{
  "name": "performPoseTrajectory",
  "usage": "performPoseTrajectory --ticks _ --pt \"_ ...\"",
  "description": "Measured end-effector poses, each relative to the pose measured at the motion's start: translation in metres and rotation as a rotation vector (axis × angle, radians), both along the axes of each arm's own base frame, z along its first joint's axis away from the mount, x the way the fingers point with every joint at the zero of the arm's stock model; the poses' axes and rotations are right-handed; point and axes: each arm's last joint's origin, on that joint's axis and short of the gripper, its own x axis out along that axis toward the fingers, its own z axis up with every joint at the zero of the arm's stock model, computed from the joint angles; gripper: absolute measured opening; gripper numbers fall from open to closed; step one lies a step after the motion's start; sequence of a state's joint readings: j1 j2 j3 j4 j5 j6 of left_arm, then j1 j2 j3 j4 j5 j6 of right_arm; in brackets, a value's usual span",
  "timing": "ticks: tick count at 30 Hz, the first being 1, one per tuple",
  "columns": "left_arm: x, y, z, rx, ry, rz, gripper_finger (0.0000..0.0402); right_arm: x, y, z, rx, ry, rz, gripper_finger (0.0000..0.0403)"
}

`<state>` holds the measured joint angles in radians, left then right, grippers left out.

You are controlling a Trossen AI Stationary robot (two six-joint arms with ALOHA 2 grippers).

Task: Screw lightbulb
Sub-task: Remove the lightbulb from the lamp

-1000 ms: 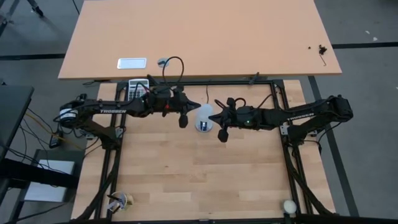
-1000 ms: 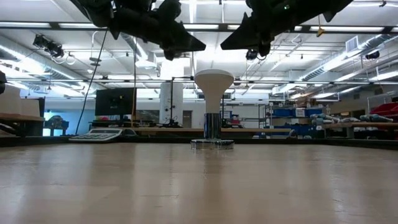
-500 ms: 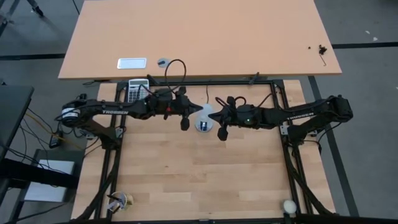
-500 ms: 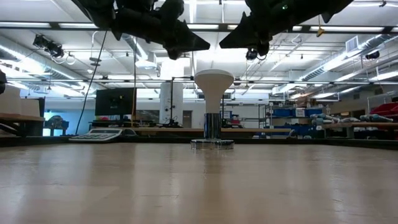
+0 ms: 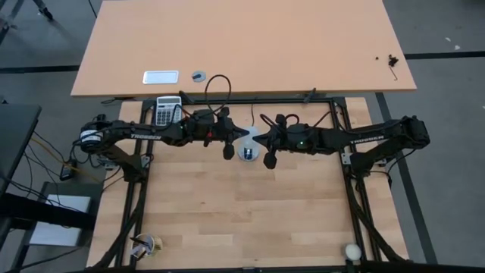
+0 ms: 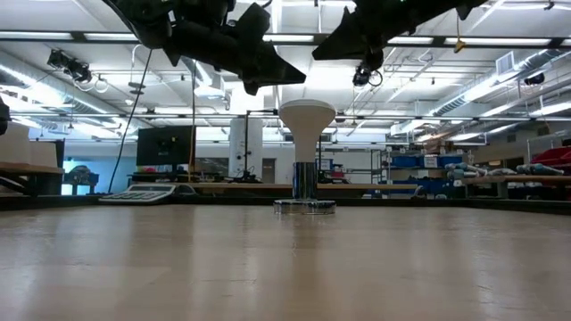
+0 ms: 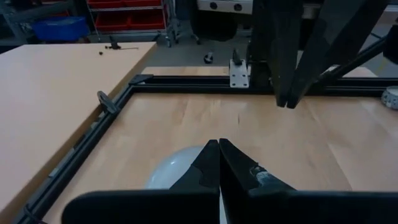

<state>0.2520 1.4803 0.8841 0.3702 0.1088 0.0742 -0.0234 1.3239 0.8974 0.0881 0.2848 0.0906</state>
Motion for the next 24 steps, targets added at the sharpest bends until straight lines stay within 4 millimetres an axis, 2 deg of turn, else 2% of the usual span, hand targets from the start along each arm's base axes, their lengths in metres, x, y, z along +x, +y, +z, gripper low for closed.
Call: performPoseTrajectory --ticks 13,19,24 --pt "0.000 0.000 0.000 0.002 0.002 0.004 0.0000 -0.001 -0.008 -0.003 0.044 0.016 -0.041 0.0012" --pt "0.001 -0.005 0.000 0.004 0.003 -0.009 0.0000 -0.004 -0.004 -0.010 0.087 0.096 0.069 0.0012" --pt "0.002 -0.007 0.000 0.006 0.005 -0.014 0.0000 -0.008 -0.004 -0.022 0.085 0.158 0.050 0.0005"
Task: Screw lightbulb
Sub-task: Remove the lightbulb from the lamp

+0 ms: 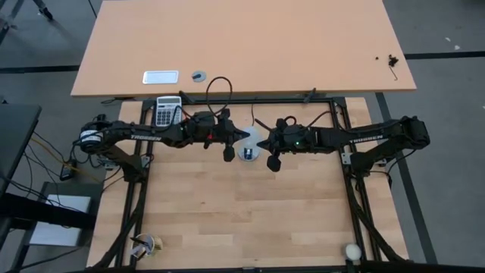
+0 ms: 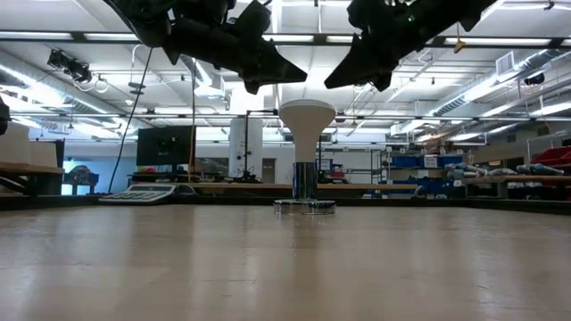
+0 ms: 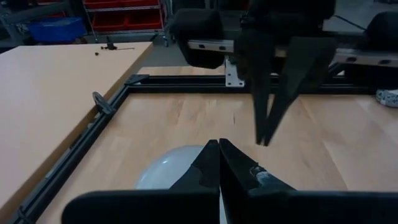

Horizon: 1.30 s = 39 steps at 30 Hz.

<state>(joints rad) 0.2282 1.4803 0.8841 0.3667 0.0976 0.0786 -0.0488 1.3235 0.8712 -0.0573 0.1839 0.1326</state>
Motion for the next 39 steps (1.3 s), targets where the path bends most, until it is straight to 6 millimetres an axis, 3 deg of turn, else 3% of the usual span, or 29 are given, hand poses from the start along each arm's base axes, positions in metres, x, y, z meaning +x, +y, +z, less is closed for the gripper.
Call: performPoseTrajectory --ticks 14,18,27,39 --pt "0.003 0.003 0.009 0.046 0.105 0.060 0.0000 -0.005 0.009 -0.019 0.032 0.007 -0.027 0.0005" --pt "0.008 0.004 -0.001 0.040 0.149 0.065 0.0000 -0.006 0.009 -0.022 0.024 -0.013 -0.041 0.0005" --pt "0.033 0.011 -0.007 0.046 0.243 0.061 0.0000 -0.007 0.001 -0.024 0.031 -0.005 -0.053 0.0005" --pt "0.033 0.009 -0.011 0.023 0.285 0.074 0.0000 -0.010 -0.010 -0.027 0.036 0.035 -0.086 0.0005"
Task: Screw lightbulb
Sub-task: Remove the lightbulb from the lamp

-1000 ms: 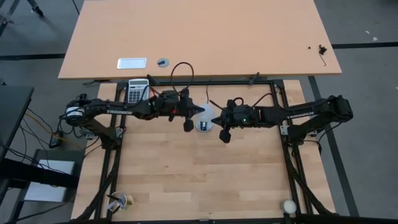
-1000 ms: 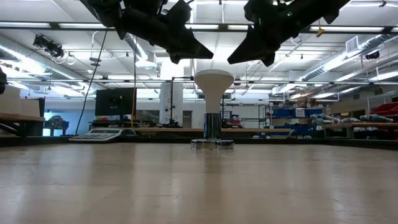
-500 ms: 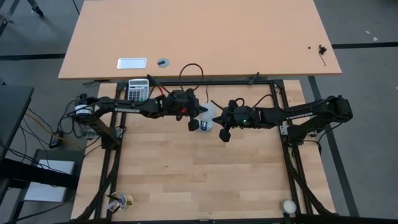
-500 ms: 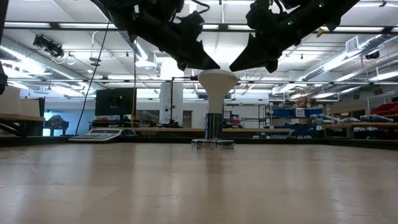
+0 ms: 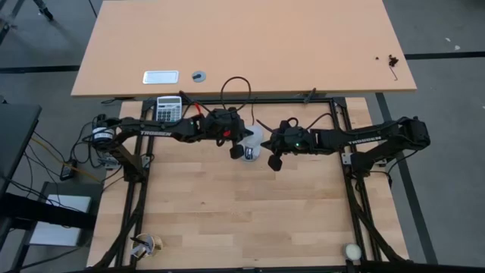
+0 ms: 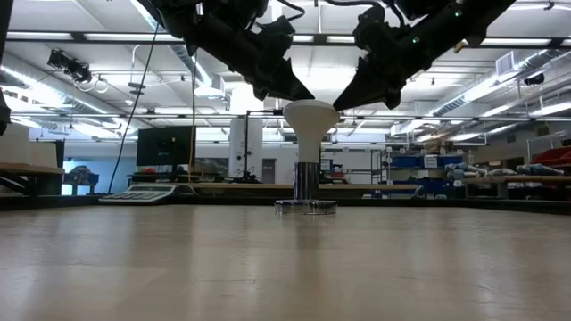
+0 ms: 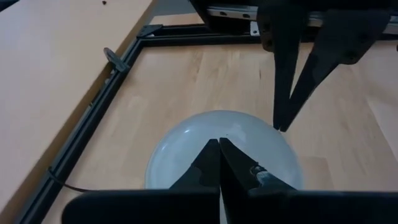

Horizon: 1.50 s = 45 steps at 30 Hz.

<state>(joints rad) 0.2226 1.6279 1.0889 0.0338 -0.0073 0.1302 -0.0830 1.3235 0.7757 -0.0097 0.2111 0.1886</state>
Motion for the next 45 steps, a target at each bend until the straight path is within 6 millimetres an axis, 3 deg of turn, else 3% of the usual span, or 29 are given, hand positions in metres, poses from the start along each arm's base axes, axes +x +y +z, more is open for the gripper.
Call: performPoseTrajectory --ticks 13,22,25,29,35,41,45 --pt "-0.002 0.000 -0.003 -0.014 0.035 0.012 0.0000 -0.003 -0.021 0.000 -0.003 0.006 -0.070 0.0005" --pt "0.001 -0.014 -0.003 -0.025 0.031 -0.044 0.0000 -0.006 -0.040 0.004 -0.051 -0.027 -0.134 0.0005" --pt "0.001 -0.014 -0.004 -0.013 0.034 -0.023 0.0000 -0.010 -0.037 0.013 -0.059 -0.040 -0.121 0.0005" --pt "0.001 -0.013 -0.004 -0.004 0.036 -0.011 0.0000 -0.012 -0.016 0.022 -0.014 -0.075 -0.022 0.0005" --pt "0.001 -0.011 -0.004 0.011 0.039 0.015 0.0000 0.003 0.012 0.005 0.018 -0.031 0.085 0.0005" --pt "0.000 -0.010 -0.004 0.015 0.043 0.028 0.0000 0.015 0.010 -0.011 -0.010 -0.005 0.043 0.0005" --pt "0.000 -0.010 -0.004 0.019 0.048 0.037 0.0000 0.015 0.005 -0.010 -0.022 -0.012 0.010 0.0005"
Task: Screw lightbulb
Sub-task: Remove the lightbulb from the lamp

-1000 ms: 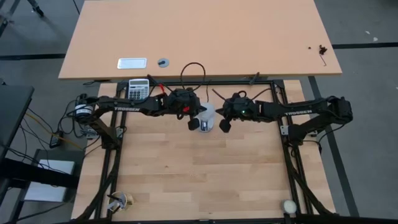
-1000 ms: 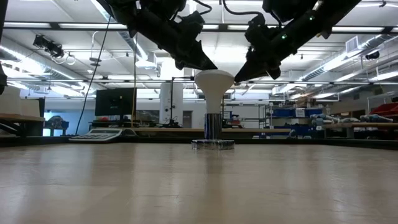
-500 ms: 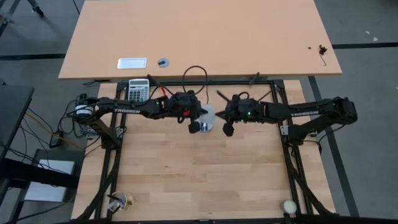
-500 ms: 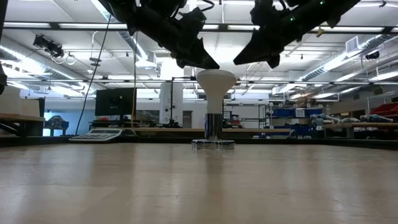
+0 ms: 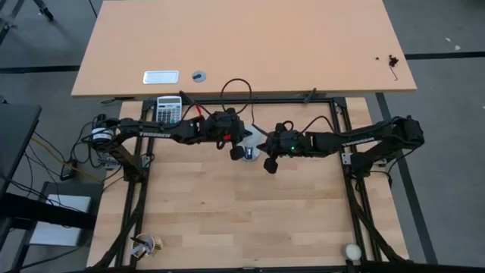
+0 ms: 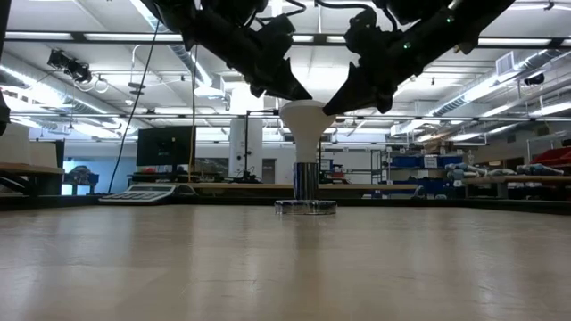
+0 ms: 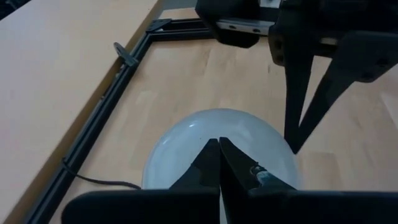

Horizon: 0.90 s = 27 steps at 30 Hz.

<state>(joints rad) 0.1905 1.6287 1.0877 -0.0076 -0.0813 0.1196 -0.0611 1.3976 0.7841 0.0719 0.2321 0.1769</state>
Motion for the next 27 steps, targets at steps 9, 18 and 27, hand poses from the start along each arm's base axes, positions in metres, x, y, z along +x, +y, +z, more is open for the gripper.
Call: performPoseTrajectory --ticks 9,18,27 --pt "-0.001 0.000 -0.001 -0.014 0.009 0.019 0.0000 -0.007 -0.017 0.004 0.004 0.016 -0.061 0.0005" --pt "0.000 -0.005 -0.001 -0.037 0.012 -0.017 0.0000 -0.014 -0.042 0.007 -0.033 0.012 -0.152 0.0005" --pt "-0.001 -0.003 -0.001 -0.034 0.011 -0.009 0.0000 -0.032 -0.012 0.035 0.010 -0.053 -0.031 0.0007"
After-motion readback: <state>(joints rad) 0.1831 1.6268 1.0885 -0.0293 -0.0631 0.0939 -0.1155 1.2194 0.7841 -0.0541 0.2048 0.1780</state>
